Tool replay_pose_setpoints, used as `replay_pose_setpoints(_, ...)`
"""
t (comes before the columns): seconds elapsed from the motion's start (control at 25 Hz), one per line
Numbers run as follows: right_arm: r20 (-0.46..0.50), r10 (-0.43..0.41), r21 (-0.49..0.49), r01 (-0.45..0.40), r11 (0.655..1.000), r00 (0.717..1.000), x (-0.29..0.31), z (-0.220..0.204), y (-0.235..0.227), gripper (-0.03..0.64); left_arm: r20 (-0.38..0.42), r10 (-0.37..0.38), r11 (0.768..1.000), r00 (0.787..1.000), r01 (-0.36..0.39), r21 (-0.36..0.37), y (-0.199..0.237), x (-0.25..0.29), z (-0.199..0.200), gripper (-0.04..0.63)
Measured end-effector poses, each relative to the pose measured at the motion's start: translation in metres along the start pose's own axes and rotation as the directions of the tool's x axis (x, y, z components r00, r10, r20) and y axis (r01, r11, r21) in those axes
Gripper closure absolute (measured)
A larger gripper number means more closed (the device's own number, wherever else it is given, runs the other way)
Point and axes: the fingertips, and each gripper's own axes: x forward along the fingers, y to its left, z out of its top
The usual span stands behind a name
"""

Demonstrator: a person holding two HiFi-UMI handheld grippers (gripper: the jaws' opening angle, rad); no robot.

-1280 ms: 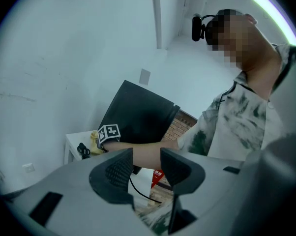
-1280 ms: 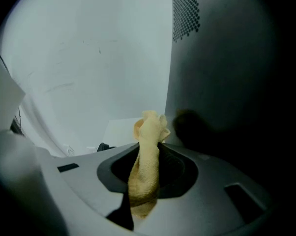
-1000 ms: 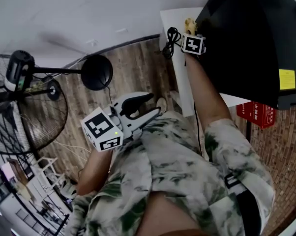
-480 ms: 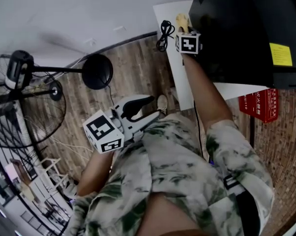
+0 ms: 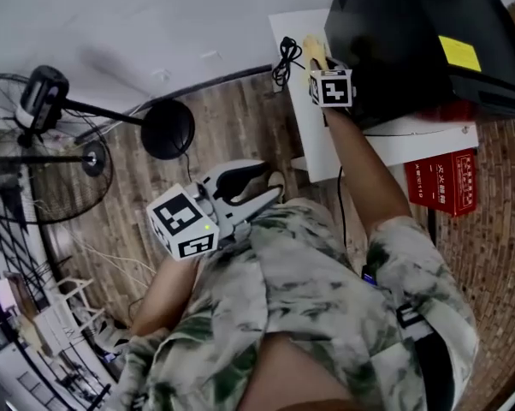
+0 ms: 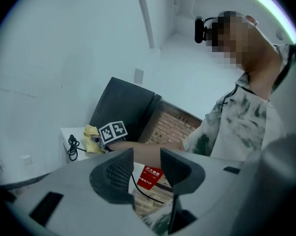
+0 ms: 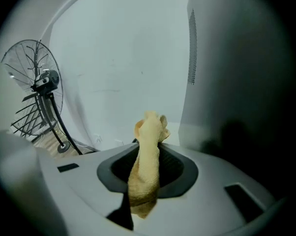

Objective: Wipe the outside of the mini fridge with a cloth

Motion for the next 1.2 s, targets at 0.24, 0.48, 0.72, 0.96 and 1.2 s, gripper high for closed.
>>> replay_pose_setpoints(0.24, 0.030, 0.043, -0.031, -0.042, 0.999, 0.999, -0.064, -0.019, 0.028, 0.517, 0.039, -0.001, 0.999, 0.999, -0.001, 0.046, -0.050, -0.022, -0.018, 0.430)
replay_pose_setpoints(0.48, 0.059, 0.102, -0.054, -0.099, 0.994, 0.993, -0.143, -0.050, 0.061, 0.517, 0.060, -0.011, 0.997, 0.998, 0.006, 0.076, -0.107, -0.040, -0.047, 0.430)
replay_pose_setpoints(0.72, 0.066, 0.179, -0.086, -0.173, 0.981, 0.982, -0.244, -0.103, 0.078, 0.517, 0.072, -0.030, 0.996, 0.997, 0.024, 0.084, -0.174, -0.035, -0.080, 0.430)
replay_pose_setpoints(0.96, 0.092, 0.249, -0.126, -0.237, 0.963, 0.964, -0.335, -0.144, 0.078, 0.517, 0.071, -0.037, 0.993, 0.997, 0.029, 0.114, -0.228, -0.025, -0.101, 0.430)
replay_pose_setpoints(1.2, 0.130, 0.323, -0.154, -0.303, 0.941, 0.938, -0.405, -0.176, 0.062, 0.517, 0.035, -0.019, 0.988, 0.999, 0.014, 0.154, -0.256, 0.015, -0.121, 0.430)
